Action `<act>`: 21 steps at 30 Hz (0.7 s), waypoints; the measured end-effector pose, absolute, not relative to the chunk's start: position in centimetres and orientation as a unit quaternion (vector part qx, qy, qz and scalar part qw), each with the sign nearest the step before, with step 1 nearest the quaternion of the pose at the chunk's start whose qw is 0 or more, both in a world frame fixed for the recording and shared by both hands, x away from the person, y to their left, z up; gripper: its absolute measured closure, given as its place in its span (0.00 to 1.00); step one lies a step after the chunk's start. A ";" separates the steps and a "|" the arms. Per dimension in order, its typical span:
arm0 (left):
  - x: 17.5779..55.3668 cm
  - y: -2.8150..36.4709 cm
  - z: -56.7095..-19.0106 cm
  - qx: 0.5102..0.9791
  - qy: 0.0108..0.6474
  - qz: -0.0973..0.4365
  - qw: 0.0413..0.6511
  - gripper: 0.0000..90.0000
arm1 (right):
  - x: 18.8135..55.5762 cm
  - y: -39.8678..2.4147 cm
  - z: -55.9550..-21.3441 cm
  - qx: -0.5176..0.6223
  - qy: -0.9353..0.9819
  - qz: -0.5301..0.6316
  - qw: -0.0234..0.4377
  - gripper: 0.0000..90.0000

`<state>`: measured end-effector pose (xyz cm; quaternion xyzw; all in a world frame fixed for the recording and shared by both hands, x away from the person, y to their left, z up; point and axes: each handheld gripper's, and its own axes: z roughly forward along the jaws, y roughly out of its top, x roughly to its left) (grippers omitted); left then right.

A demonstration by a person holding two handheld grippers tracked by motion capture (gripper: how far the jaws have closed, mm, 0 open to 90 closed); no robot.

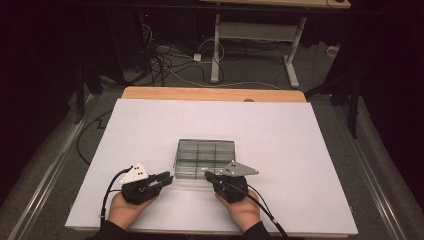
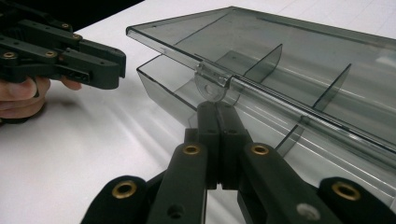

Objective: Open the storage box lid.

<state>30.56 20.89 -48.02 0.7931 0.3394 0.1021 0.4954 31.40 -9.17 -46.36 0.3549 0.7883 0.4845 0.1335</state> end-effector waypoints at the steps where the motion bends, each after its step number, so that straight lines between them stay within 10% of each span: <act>1: 30.6 20.9 -48.0 0.793 0.339 0.102 0.497 0.89 | 31.4 -9.2 -46.3 0.354 0.788 0.485 0.134 1.00; 21: 31.7 19.8 -46.9 0.783 0.345 0.089 0.510 0.98 | 31.6 -9.5 -45.3 0.348 0.782 0.497 0.144 1.00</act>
